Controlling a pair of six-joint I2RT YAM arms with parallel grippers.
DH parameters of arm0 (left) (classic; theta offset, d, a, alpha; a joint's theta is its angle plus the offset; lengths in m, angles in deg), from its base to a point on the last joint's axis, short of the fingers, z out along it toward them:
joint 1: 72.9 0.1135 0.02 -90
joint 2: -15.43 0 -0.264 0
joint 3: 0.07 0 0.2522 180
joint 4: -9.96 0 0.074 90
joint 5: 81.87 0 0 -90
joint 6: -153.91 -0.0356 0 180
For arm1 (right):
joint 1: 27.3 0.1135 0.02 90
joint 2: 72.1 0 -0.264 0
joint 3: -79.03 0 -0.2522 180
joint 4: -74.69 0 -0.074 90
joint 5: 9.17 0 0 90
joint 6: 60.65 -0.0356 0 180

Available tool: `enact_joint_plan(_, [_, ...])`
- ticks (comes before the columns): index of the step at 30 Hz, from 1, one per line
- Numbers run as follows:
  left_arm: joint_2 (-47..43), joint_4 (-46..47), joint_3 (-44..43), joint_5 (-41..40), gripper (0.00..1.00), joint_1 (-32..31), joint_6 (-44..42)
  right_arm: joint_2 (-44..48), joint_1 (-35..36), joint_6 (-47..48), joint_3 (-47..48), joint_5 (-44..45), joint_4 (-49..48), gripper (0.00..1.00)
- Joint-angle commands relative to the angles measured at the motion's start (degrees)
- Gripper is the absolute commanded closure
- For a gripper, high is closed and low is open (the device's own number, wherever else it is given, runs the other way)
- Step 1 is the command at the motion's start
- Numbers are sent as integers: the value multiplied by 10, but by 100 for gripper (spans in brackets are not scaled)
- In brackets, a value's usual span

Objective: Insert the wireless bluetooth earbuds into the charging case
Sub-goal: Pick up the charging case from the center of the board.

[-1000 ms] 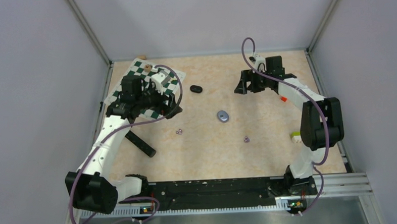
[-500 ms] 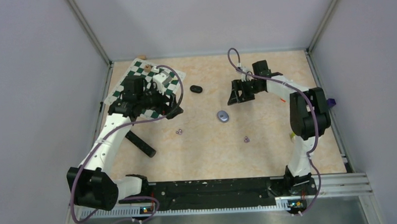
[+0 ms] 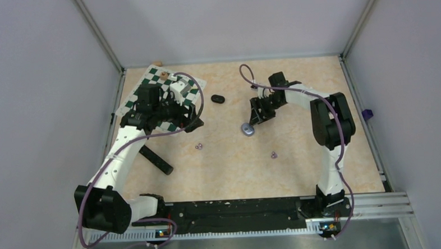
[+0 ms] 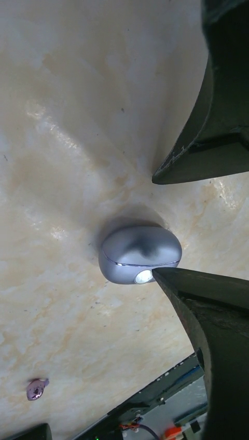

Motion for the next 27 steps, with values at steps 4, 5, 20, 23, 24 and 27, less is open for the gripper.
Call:
enact_joint_plan(4, [-2, 25, 2, 14, 1, 2, 1, -9, 19, 19, 20, 1, 12, 41])
enact_joint_plan(5, [-1, 25, 3, 14, 1, 2, 1, -10, 21, 19, 20, 6, 12, 42])
enact_joint_plan(20, [-2, 25, 4, 17, 1, 2, 1, -32, 40, 14, 20, 50, 12, 49])
enact_joint_plan(23, [-2, 26, 4, 17, 1, 2, 1, -35, 46, 14, 20, 50, 12, 48])
enact_joint_plan(24, [-1, 26, 4, 18, 1, 2, 1, -37, 47, 14, 19, 50, 13, 48])
enact_joint_plan(27, [-1, 26, 4, 19, 1, 2, 1, -42, 51, 16, 19, 46, 15, 48])
